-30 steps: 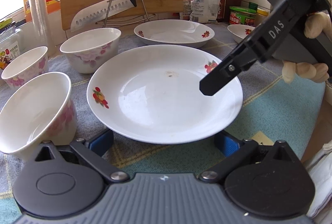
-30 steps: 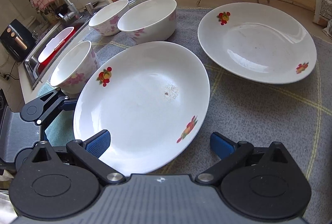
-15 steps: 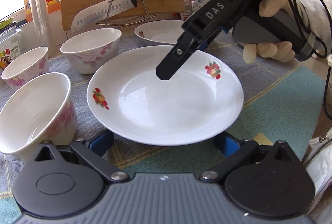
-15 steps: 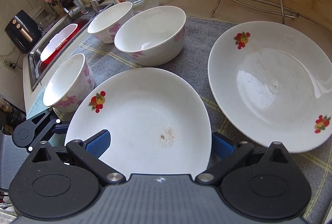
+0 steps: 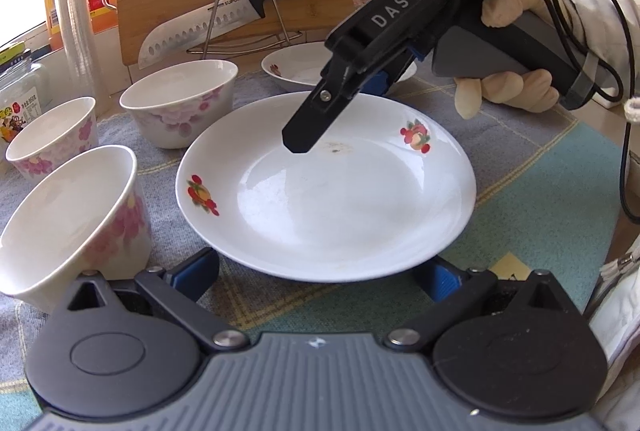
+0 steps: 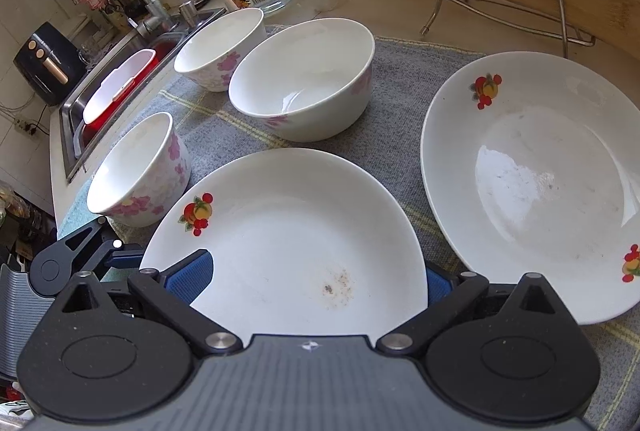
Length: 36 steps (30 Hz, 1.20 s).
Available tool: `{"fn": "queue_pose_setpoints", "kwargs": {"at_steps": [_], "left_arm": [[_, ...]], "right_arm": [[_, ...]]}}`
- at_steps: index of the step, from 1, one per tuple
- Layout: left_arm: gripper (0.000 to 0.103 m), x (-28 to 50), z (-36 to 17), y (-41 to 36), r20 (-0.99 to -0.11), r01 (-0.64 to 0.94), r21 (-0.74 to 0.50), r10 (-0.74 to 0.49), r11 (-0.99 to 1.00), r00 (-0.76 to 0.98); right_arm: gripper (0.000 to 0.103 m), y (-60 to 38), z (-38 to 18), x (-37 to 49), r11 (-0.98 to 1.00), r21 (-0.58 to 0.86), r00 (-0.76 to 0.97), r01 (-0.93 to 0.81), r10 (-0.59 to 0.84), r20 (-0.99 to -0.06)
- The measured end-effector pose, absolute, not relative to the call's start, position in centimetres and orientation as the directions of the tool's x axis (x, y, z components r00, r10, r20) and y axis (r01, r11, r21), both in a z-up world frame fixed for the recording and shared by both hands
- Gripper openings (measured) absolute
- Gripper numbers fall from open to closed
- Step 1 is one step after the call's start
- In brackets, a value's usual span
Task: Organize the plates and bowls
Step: 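Lift the large plate with the right gripper and carry it toward the stained plate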
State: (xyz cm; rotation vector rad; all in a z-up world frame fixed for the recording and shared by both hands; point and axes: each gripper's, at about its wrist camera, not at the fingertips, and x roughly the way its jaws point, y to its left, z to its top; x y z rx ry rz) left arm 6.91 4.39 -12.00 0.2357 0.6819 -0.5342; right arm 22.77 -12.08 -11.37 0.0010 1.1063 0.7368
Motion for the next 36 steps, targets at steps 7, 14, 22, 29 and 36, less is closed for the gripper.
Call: {"fn": "queue_pose_setpoints", "kwargs": {"at_steps": [7,14,22,29,36], "left_arm": [[0.102,6.72,-11.88,4.07,-0.640,0.557,0.056,-0.399,0.828,0.656],[0.102,6.73,-11.99,3.98,-0.637,0.552,0.056,-0.396,0.832,0.661],[0.102,6.67,-12.03,4.10,-0.640,0.565,0.064,-0.400,0.823,0.656],[0.102,6.65,-12.02,4.03,-0.634,0.575,0.074,-0.406,0.815,0.658],[0.103,6.47,-12.10,3.95,-0.633,0.570,0.081,-0.399,0.818,0.663]], "right_arm": [[0.103,-11.98,-11.28,22.99,0.771,0.363,0.232,-0.523,0.538,-0.810],[0.103,-11.75,-11.25,23.18,0.777,0.354,0.241,-0.520,0.531,-0.813],[0.103,-12.02,-10.88,22.45,0.768,0.351,0.210,-0.535,0.524,-0.826],[0.103,-12.35,-11.15,22.86,0.776,0.362,0.236,-0.516,0.536,-0.811],[0.103,-11.75,-11.19,23.10,0.775,0.354,0.247,-0.525,0.536,-0.807]]}}
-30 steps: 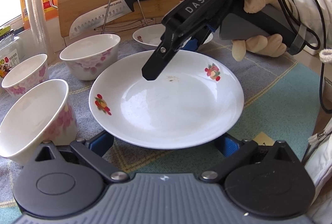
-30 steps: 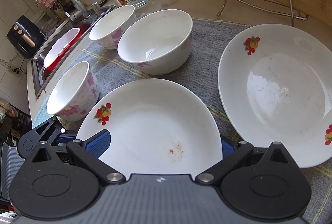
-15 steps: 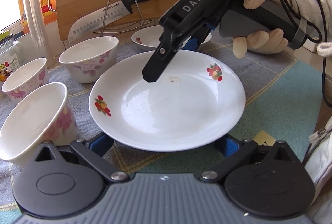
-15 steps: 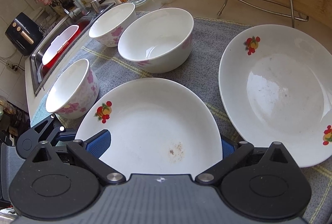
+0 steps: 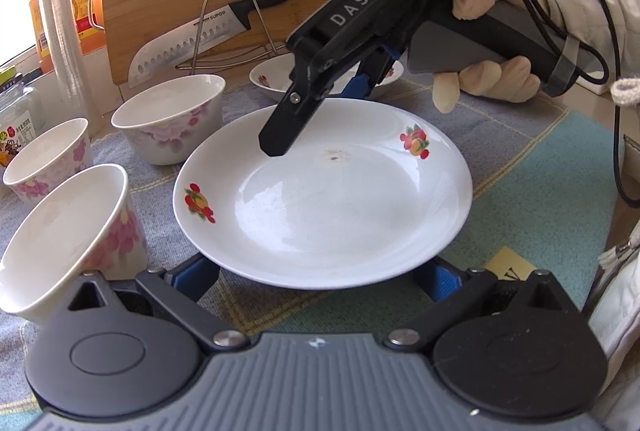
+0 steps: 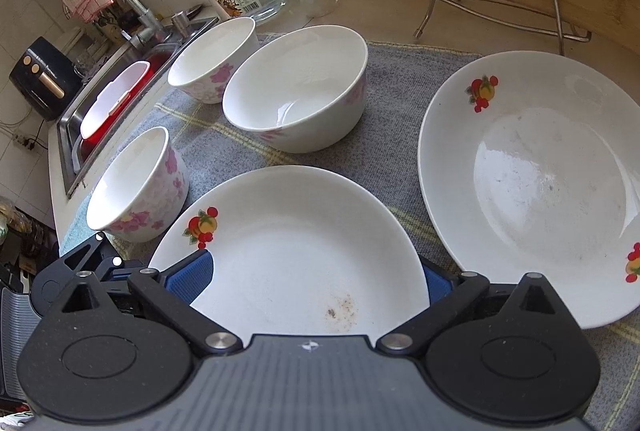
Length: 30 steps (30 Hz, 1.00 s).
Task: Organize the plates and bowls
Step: 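Lift the large plate with the right gripper and carry it toward the stained plate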
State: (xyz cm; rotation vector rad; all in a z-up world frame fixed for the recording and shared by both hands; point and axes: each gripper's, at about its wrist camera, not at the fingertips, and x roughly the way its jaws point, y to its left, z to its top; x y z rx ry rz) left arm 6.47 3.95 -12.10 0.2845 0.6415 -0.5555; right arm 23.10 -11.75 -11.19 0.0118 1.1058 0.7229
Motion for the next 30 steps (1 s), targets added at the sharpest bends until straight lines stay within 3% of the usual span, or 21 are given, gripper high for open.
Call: {"fn": "queue_pose_setpoints", "kwargs": {"at_steps": [30], "left_arm": [[0.102,6.4,-9.7,2.9,-0.650,0.620,0.049,-0.447,0.783,0.615]], "right_arm": [[0.103,-14.3,-8.8,20.1,0.769,0.324,0.289,-0.550,0.540,-0.791]]}}
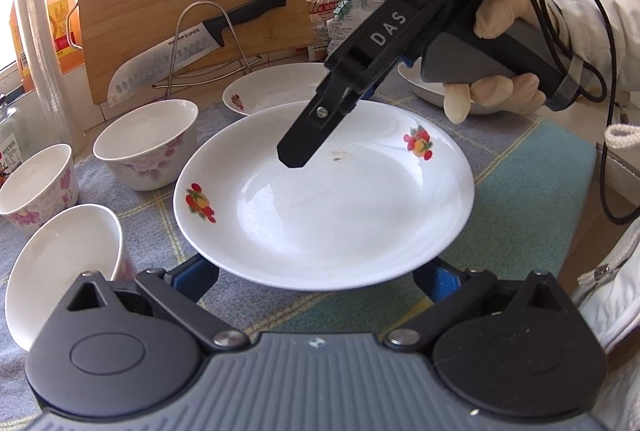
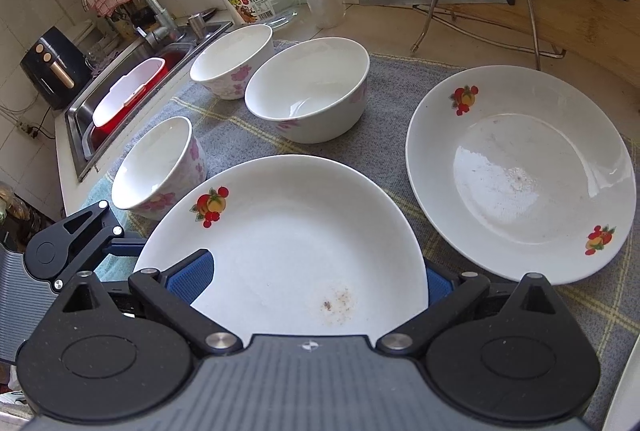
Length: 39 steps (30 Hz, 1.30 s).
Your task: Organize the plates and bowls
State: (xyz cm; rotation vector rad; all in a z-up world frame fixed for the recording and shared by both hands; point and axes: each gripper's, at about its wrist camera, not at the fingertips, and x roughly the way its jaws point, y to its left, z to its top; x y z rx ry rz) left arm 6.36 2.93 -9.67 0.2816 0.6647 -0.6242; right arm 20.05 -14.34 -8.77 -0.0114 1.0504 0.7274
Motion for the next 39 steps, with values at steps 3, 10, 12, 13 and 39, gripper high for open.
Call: {"fn": "queue_pose_setpoints", "kwargs": {"at_steps": [3,10,12,13,39], "left_arm": [[0.102,6.4,-9.4,2.6,-0.650,0.630,0.020,-0.469,0.777,0.599],[0.102,6.3,-8.9,1.2,-0.653,0.673,0.018,-0.501,0.740,0.568],[0.102,6.2,-8.8,0.6,-0.651,0.682,0.017,-0.510,0.731,0.562],[0.102,6.3,-8.8,0.3,-0.652,0.687,0.014,-0.515,0.726,0.557],[0.102,8.8,-7.0,-7.8,-0.654,0.776,0.020,-0.579,0.630,0.487]], "right_arm": [[0.103,-15.0,-8.4,19.7,0.774,0.319,0.302,-0.547,0.538,-0.787],[0.103,-17.0,-7.9,19.0,0.795,0.305,0.339,-0.524,0.523,-0.782],[0.103,-17.6,-7.7,18.8,0.802,0.301,0.349,-0.516,0.517,-0.781],[0.103,-17.9,-7.6,18.7,0.806,0.299,0.354,-0.512,0.514,-0.781],[0.103,-27.5,-6.1,17.6,0.872,0.270,0.468,-0.409,0.455,-0.757]]}}
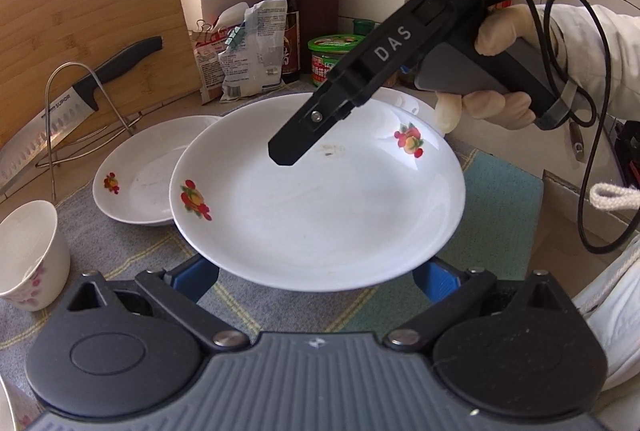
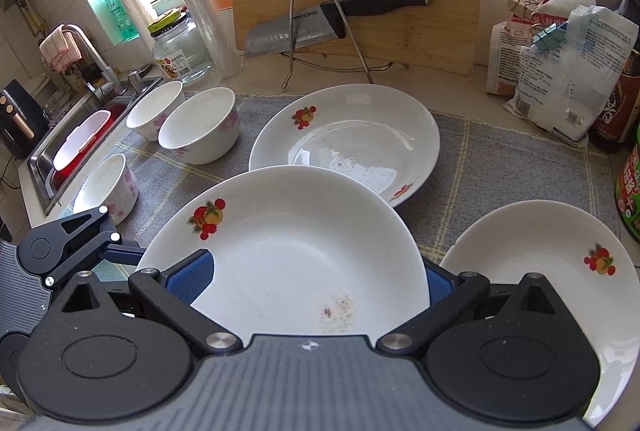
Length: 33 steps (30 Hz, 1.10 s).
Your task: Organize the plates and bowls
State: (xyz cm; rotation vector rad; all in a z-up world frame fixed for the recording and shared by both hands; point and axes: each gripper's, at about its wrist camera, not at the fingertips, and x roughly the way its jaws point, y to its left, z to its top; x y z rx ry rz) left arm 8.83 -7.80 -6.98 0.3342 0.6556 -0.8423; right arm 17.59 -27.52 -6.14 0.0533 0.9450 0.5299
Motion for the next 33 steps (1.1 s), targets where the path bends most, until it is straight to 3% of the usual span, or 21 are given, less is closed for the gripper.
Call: {"fn": "queue_pose_setpoints", "kwargs": {"at_steps": [33], "left_arm": [[0.102,13.2,-7.6,-17.2,-0.678,0.833,0.045,-0.595,0.552,0.431]], "right_arm": [[0.103,-38.0,-7.5,19.3,0.902,0.290,0.512,-0.320,0.422,-0.748]]}}
